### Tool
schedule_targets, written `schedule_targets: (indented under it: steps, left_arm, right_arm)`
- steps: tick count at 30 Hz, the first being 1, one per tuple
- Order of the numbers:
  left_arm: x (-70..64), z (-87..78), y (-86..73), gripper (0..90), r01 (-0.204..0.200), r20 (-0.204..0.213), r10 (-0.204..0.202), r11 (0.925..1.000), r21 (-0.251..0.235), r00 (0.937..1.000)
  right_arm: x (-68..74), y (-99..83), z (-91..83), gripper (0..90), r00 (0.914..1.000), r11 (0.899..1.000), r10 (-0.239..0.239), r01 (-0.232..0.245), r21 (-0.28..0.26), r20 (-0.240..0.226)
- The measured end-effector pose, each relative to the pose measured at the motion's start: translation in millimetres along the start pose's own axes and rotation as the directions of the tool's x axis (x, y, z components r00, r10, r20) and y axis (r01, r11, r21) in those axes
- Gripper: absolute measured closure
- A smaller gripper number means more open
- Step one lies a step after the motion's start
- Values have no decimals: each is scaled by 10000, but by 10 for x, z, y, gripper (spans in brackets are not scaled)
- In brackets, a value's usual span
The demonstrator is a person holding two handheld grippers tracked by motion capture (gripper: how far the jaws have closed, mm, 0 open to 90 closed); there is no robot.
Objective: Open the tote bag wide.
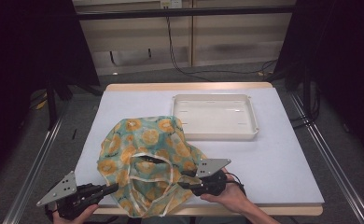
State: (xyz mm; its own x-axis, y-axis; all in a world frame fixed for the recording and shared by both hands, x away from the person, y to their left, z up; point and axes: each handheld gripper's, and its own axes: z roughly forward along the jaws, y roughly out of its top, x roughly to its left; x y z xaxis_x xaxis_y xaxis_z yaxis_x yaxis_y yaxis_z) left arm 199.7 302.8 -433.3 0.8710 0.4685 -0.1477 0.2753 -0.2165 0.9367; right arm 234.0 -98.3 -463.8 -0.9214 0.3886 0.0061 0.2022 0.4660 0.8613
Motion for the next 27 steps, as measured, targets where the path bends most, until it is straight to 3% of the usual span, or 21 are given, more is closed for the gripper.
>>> schedule_targets:
  steps: [4,5,8,11,14,22,23,27]
  left_arm:
    - [1,-11,8,889,64,97,-63,9999,-114,9999]
    - [1,-17,7,889,178,199,-174,9996,-228,9997]
    - [3,-11,17,889,410,284,-402,9987,-304,9988]
    - [-36,-1,75,889,165,303,-158,9996,-226,9994]
    - [-54,-35,133,893,121,368,-101,9984,-555,9993]
    - [-24,-91,399,894,-136,558,199,9937,-1115,9982]
    - [-24,-106,472,894,-258,552,330,9916,-1267,9979]
    - [15,-147,611,893,-314,503,394,9883,-1495,9980]
  right_arm:
    - [-19,9,-33,892,9996,10000,77,-76,37,-278]
    - [-23,19,-50,900,9995,9999,112,-112,-5,-292]
    - [-32,56,-104,900,9991,9997,135,-144,-219,-394]
    - [-42,109,-179,900,9988,9984,177,-201,-532,-450]
    - [-41,177,-284,900,9994,9960,156,-181,-875,-298]
    - [-171,383,-542,900,9993,9812,289,-241,-1915,227]
    - [-228,453,-599,900,9986,9749,347,-249,-2215,408]
    - [-314,565,-687,900,9968,9647,330,-129,-2629,722]
